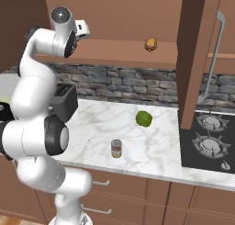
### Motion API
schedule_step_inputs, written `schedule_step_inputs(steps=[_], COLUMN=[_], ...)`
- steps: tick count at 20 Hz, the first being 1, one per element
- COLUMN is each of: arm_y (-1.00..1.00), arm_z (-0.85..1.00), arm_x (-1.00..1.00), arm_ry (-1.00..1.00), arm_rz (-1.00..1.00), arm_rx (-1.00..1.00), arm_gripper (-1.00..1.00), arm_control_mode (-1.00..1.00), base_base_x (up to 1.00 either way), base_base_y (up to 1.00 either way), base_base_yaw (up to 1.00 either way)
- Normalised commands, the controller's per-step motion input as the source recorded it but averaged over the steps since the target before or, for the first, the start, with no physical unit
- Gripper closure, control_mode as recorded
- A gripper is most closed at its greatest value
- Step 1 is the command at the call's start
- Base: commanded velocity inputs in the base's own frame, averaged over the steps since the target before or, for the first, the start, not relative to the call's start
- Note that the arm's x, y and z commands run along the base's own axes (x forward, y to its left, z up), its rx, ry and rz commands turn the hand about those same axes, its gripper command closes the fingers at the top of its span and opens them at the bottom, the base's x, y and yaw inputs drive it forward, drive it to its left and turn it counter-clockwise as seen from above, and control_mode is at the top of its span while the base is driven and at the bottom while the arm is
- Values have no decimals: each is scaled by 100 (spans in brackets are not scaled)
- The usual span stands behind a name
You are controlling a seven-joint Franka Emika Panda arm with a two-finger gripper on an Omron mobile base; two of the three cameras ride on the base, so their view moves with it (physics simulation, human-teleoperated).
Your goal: Pick the cans from the counter and place them in their designated side in the cabinet.
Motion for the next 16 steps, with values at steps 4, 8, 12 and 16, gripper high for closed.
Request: schedule_step_inputs(steps=[4, 8, 12, 16], arm_y=[2, 1, 0, 0], arm_z=[-8, -9, -9, -7], arm_x=[14, 13, 14, 16], arm_ry=[1, 1, 1, 0], arm_rz=[0, 0, 0, 0], arm_rx=[0, 0, 0, 0], arm_gripper=[100, 100, 100, 100], arm_control_mode=[-100, -100, -100, -100], base_base_x=[0, 0, 0, 0], base_base_y=[0, 0, 0, 0], base_base_yaw=[0, 0, 0, 0])
